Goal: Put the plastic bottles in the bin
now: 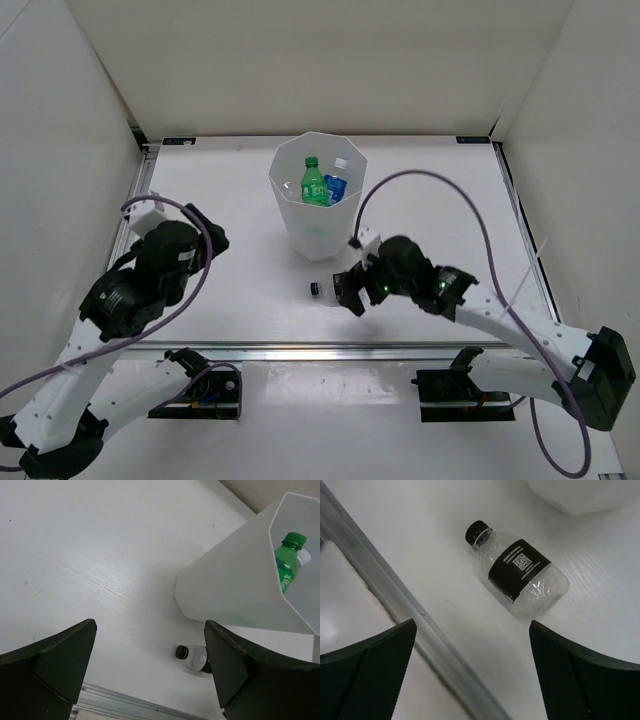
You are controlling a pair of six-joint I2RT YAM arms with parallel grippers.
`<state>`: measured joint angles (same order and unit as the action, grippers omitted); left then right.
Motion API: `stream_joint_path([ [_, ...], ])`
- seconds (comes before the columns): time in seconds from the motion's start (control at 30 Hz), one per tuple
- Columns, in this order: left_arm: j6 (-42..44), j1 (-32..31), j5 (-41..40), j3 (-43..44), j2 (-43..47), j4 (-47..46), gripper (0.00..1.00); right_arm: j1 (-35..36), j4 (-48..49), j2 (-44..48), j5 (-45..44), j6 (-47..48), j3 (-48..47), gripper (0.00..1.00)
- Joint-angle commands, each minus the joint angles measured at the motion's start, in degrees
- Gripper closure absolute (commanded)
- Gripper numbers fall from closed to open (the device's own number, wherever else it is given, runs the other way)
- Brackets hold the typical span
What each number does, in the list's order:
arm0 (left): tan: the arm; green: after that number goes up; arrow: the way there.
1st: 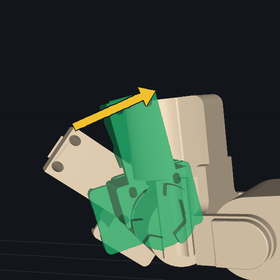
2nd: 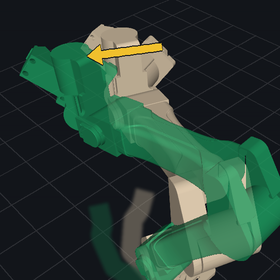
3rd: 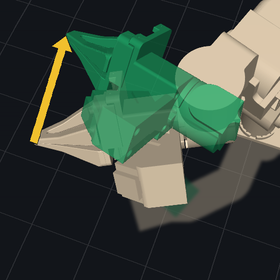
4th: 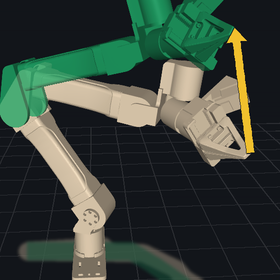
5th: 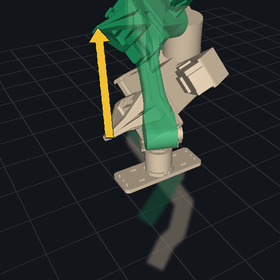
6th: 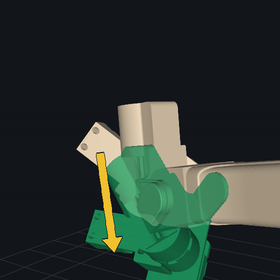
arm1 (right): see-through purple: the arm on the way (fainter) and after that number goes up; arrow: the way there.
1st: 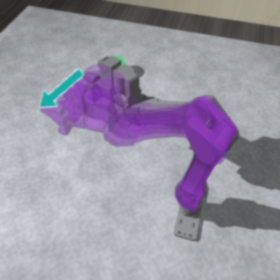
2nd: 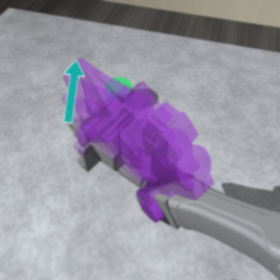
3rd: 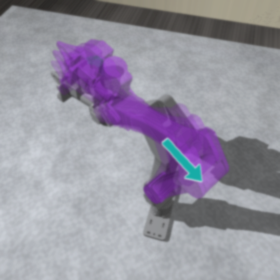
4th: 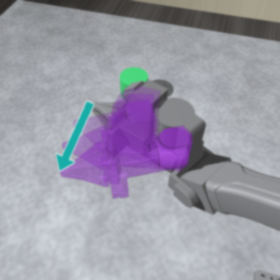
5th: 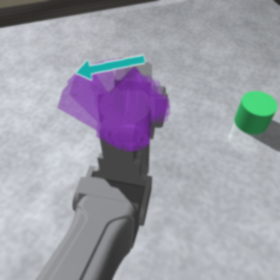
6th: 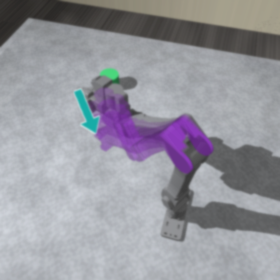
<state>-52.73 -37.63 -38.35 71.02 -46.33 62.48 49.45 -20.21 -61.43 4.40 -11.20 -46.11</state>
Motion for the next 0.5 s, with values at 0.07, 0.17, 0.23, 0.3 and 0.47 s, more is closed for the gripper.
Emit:
stream_joint_path([
  [0.07, -2.47, 0.10, -0.32, 0.43, 3.96, 5.19, 0.00, 5.65, 19.58, 6.76, -10.63, 22.88, 12.96, 0.00],
  [0.17, -2.47, 0.10, 0.81, -0.10, 2.91, 6.34, 0.00, 6.27, 21.95, 4.92, -12.04, 28.15, 13.58, 0.00],
  [0.23, -1.86, 0.10, 1.43, -0.71, 2.91, 6.96, 0.00, 6.27, 24.67, 3.43, -10.66, 31.05, 13.59, 0.00],
  [0.3, -1.85, 0.10, 2.05, -1.49, 2.91, 6.96, 0.00, 6.27, 25.22, 1.06, -9.16, 34.66, 13.07, 0.00],
  [0.47, -1.85, 0.10, 3.19, -2.12, 2.91, 5.91, 0.00, 5.66, 27.58, -5.18, -3.97, 36.07, 11.57, 0.03],
])
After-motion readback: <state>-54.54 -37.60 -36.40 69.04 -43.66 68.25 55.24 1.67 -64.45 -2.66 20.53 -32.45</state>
